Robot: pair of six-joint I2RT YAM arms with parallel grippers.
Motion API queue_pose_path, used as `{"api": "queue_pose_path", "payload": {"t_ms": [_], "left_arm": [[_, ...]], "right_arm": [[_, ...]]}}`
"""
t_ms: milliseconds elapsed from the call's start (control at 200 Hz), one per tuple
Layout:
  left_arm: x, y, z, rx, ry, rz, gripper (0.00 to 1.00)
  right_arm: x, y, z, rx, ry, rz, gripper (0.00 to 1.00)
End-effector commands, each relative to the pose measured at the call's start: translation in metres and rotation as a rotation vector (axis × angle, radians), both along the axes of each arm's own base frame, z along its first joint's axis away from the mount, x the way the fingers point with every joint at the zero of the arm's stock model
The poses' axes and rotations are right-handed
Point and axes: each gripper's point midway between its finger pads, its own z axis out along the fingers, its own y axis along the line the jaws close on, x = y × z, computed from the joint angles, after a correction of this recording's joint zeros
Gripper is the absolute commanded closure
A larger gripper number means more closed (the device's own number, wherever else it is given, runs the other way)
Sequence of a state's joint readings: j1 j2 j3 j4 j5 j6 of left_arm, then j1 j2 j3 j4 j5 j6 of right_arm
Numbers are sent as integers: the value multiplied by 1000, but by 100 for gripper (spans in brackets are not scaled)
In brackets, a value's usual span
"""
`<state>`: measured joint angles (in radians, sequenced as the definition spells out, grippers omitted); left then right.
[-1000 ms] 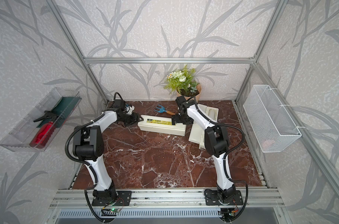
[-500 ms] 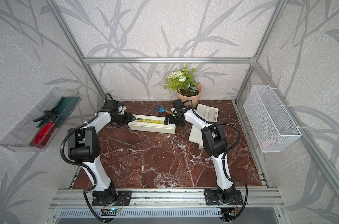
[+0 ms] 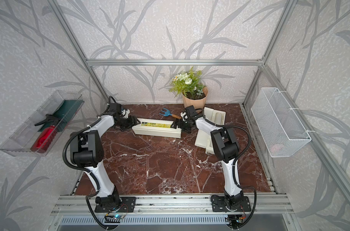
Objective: Put plastic wrap rolls into dispensers
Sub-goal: Close the lid on the plastic wrap cutting box.
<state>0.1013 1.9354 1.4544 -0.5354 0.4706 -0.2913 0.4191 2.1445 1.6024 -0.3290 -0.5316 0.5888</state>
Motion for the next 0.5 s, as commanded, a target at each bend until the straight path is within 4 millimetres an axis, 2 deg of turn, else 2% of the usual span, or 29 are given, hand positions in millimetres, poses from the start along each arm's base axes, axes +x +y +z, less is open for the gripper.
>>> {"api": "queue_pose_path", "payload": {"t_ms": [0,65,110,170,265,415,465,495], "left_arm": [[-30,13,-46,63,193,37,30],[-27,13,-46,60,190,40,30],[-25,13,-45,56,189,44,30],[-22,12,-45,50,187,44,30],[-18,11,-44,48,183,43,30],[-14,11,-47,55,191,35,29],[-12,11,-47,57,193,33,29],[-10,11,-47,58,192,31,29]], "right_arm": [[9,-2,-6,-4,-28,16,1],[10,2,-4,37,-33,20,0],[12,3,-10,65,-5,5,0],[14,6,-19,103,25,5,6],[17,11,-21,138,54,-2,15],[11,9,-38,104,136,3,30],[7,8,-39,100,144,6,31],[7,8,-35,98,125,11,28]]}}
